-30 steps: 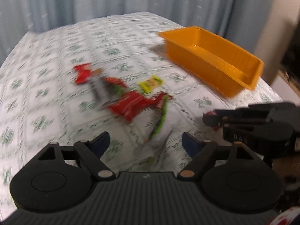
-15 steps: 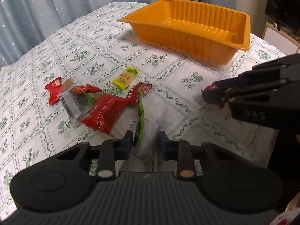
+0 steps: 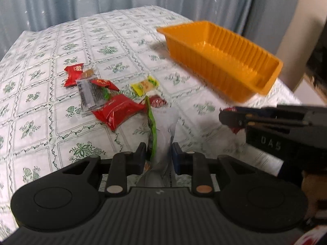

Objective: Organize snacks
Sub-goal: 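Carry both snacks over the orange tray and open both tools to drop them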

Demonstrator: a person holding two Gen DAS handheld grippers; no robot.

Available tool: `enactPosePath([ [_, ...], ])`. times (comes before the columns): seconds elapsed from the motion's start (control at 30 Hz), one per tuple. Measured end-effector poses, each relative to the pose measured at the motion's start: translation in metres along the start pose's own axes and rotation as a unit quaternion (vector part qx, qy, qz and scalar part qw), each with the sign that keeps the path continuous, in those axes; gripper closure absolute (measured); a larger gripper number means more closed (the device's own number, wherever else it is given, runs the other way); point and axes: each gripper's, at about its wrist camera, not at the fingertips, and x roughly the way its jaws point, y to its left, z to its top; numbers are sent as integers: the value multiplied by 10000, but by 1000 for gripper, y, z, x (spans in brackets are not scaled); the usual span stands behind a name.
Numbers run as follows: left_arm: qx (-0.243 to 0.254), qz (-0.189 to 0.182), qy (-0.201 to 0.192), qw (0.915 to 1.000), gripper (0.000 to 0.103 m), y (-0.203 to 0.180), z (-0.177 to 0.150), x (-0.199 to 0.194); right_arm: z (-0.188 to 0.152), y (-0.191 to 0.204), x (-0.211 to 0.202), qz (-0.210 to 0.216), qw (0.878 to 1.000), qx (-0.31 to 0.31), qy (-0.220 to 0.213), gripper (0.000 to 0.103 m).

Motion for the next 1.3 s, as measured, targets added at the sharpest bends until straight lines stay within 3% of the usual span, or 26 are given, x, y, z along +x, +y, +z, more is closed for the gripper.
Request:
enactPosePath([
  [0.43,-435,-465,-551,9964,79,-48,63,-15,46,-44,-43,-198,9972,292,-656,86],
  [0.87,-655,-806,-699,9921,79,-97,120,30,88,-131,-25,-664,9929,687,-702,86],
  [1.23,-829,-959,-584,9902,79,-109,130,67,93,-158,-9,-764,9904,971,-627,86],
  [1.3,-864,-943,-626,9898,73,-108,130,68,92,-158,-6,-769,9903,990,-602,86],
])
